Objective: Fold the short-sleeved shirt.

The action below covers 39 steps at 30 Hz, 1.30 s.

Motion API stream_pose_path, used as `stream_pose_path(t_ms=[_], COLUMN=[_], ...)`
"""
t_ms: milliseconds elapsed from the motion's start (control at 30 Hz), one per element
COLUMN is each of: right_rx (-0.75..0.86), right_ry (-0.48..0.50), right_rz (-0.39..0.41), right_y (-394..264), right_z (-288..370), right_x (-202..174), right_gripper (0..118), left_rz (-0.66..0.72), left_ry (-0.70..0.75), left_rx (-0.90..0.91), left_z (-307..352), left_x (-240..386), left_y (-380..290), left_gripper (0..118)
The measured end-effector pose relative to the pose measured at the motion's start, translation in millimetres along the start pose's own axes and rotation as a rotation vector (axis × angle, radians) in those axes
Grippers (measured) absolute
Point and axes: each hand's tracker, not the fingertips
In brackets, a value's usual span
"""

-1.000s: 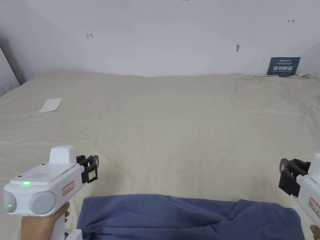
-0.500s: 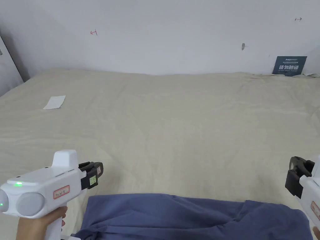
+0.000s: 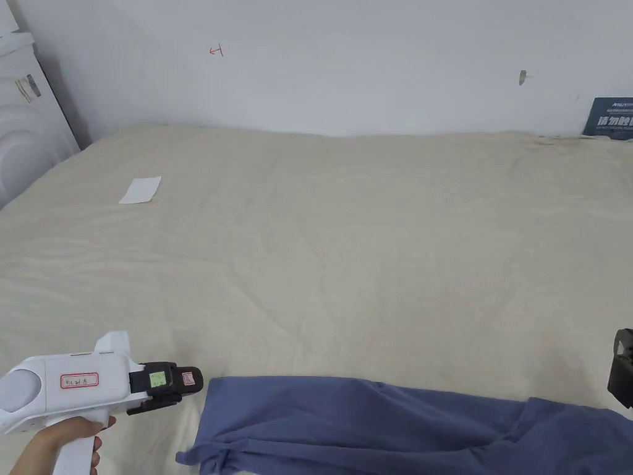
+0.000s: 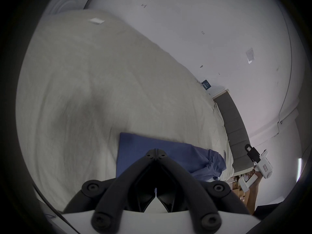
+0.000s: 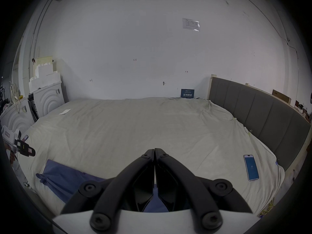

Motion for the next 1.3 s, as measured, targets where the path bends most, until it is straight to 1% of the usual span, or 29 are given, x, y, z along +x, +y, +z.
stream_pose_path(t_ms=[333, 400, 433, 467, 500, 533, 567, 667, 833, 933, 967, 1000, 1033, 1067, 1100, 1133, 1167, 1233, 1267, 1300], right_rx=[-0.032, -0.040, -0.044, -0.050, -0.053, -0.056, -0.057, -0.063, -0.069, -0.072, -0.073, -0.076, -0.077, -0.079, -0.082, -0.084, -0.085, -0.088, -0.087, -0.088], right_ry=[-0.004, -0.010, -0.010, -0.008, -0.007, -0.007, -0.007, -0.003, 0.000, 0.004, 0.006, 0.007, 0.008, 0.010, 0.013, 0.015, 0.016, 0.019, 0.020, 0.020], right_rz=[-0.011, -0.009, -0.010, -0.011, -0.013, -0.011, -0.009, -0.013, -0.018, -0.021, -0.023, -0.024, -0.027, -0.030, -0.032, -0.034, -0.036, -0.042, -0.045, -0.046], right_y=[-6, -8, -9, -9, -10, -10, -10, -11, -12, -12, -12, -12, -13, -13, -13, -13, -14, -14, -14, -15], right_z=[-4, -5, -6, -6, -6, -6, -6, -7, -8, -8, -8, -8, -8, -8, -8, -9, -8, -8, -7, -6], right_x=[1, 2, 3, 3, 4, 4, 4, 5, 6, 6, 6, 7, 7, 7, 8, 8, 8, 9, 10, 11], right_gripper=[0, 0, 0, 0, 0, 0, 0, 0, 0, 0, 0, 0, 0, 0, 0, 0, 0, 0, 0, 0], left_rz=[0.026, 0.039, 0.035, 0.036, 0.040, 0.048, 0.050, 0.015, 0.014, -0.016, -0.028, -0.034, -0.037, -0.041, -0.041, -0.042, -0.049, -0.078, -0.086, -0.098], left_ry=[0.039, 0.050, 0.050, 0.056, 0.066, 0.073, 0.079, 0.079, 0.083, 0.094, 0.102, 0.106, 0.101, 0.103, 0.102, 0.101, 0.096, 0.096, 0.097, 0.103], left_rx=[-0.149, -0.168, -0.169, -0.177, -0.193, -0.211, -0.233, -0.231, -0.264, -0.275, -0.275, -0.275, -0.273, -0.273, -0.272, -0.275, -0.281, -0.298, -0.297, -0.292], left_z=[-38, -44, -46, -49, -52, -56, -58, -60, -76, -82, -83, -84, -83, -83, -84, -87, -88, -93, -93, -94], left_x=[-7, -3, -5, -5, -6, -5, -5, -2, -7, -4, -5, -7, -7, -7, -9, -9, -8, 0, 4, 7], left_y=[-3, -5, -3, -3, -2, -3, -3, -5, -5, -7, -7, -5, -5, -5, -5, -6, -8, -14, -16, -16], left_gripper=[0, 15, 28, 55, 76, 91, 100, 100, 99, 97, 93, 85, 72, 51, 37, 28, 22, 14, 7, 6])
